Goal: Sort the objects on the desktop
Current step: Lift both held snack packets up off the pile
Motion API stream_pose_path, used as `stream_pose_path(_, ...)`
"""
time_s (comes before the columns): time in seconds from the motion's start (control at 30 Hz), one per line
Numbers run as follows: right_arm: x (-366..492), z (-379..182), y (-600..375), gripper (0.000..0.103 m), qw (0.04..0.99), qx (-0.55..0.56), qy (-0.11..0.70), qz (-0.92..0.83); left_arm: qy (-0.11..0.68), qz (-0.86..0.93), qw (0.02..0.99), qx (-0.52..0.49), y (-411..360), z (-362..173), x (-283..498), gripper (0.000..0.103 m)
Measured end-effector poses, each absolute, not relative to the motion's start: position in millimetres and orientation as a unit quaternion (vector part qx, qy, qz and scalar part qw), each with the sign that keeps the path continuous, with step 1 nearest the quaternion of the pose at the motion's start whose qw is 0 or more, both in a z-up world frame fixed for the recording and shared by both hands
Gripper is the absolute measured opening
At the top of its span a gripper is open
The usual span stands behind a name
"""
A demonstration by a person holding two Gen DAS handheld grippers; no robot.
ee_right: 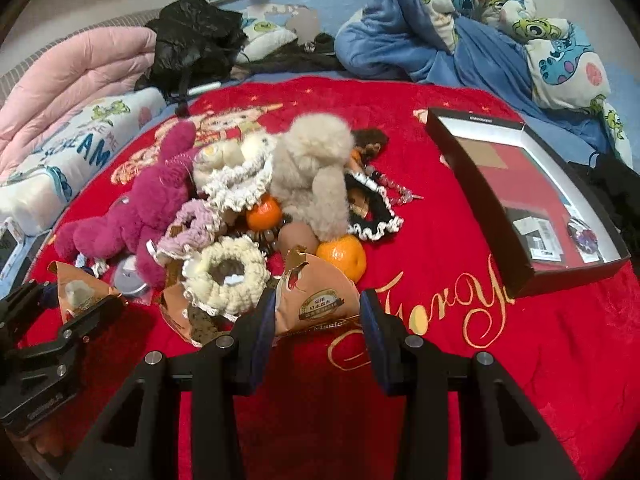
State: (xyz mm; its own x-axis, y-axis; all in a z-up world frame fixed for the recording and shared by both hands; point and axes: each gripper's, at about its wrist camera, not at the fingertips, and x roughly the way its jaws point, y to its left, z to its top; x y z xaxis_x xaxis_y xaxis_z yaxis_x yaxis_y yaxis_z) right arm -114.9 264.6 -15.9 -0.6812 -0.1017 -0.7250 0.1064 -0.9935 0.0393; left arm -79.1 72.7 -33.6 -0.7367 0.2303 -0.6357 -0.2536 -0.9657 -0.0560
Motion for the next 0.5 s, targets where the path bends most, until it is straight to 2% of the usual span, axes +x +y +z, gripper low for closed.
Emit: stream_pose_path(0.5, -106.5, -6.6, 263.8, 0.04, 0.059, 0.369, 0.007, -0.927, 0.009, 0.935, 0.141, -0.326, 84.0, -20.9, -72.2, 0.056)
